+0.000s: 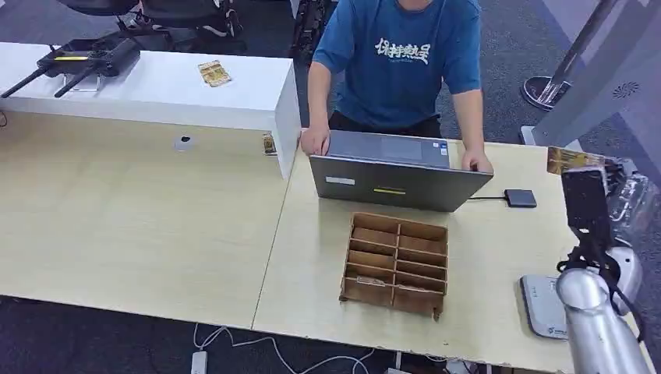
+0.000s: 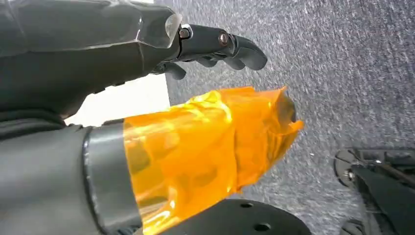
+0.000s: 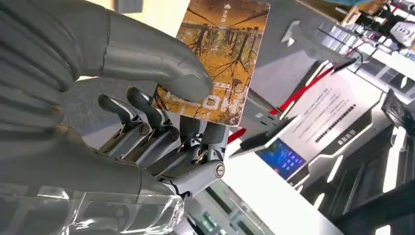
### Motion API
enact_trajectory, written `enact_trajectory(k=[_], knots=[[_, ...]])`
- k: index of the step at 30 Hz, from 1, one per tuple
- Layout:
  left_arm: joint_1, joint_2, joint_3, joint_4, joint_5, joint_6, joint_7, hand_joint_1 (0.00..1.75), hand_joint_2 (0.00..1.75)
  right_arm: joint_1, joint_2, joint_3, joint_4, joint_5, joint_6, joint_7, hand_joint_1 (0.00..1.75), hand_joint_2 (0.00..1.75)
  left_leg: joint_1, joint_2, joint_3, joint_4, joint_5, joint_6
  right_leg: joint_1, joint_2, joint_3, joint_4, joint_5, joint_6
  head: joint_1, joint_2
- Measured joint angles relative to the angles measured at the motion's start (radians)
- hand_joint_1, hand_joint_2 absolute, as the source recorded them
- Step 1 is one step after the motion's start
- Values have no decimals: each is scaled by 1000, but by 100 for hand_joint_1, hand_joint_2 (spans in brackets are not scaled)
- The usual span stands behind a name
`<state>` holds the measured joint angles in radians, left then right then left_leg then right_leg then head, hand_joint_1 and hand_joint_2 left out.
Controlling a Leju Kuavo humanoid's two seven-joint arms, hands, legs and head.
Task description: Pass the card to the sensor for recognition and then transmit it.
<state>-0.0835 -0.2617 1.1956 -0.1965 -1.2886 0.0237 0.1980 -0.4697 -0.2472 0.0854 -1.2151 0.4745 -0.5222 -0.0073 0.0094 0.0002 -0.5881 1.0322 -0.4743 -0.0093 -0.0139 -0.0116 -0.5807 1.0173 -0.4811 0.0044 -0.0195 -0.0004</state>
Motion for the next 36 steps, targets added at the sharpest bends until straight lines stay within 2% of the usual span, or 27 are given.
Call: enact_trajectory(k=[10, 18, 24, 36], knots=[[5, -1, 20, 0, 27, 10, -5, 0, 0, 194, -43, -65, -125, -52, 19, -48, 175, 175, 0, 0, 0, 0, 0, 0, 0, 0, 0, 0, 0, 0, 0, 0], [7, -5, 28, 0, 34, 16, -9, 0, 0, 285, -53, -104, -186, -60, 20, -67, 175, 175, 0, 0, 0, 0, 0, 0, 0, 0, 0, 0, 0, 0, 0, 0], [7, -5, 28, 0, 32, 17, -9, 0, 0, 302, -59, -137, -167, -55, 32, -56, 175, 175, 0, 1, 0, 0, 0, 0, 0, 0, 0, 0, 0, 0, 0, 0], [6, -5, 28, 0, 24, 17, -3, 0, 0, 288, -69, -193, -43, -46, 42, -25, 175, 175, 0, 1, 0, 0, 0, 0, 0, 0, 0, 0, 0, 0, 0, 0]])
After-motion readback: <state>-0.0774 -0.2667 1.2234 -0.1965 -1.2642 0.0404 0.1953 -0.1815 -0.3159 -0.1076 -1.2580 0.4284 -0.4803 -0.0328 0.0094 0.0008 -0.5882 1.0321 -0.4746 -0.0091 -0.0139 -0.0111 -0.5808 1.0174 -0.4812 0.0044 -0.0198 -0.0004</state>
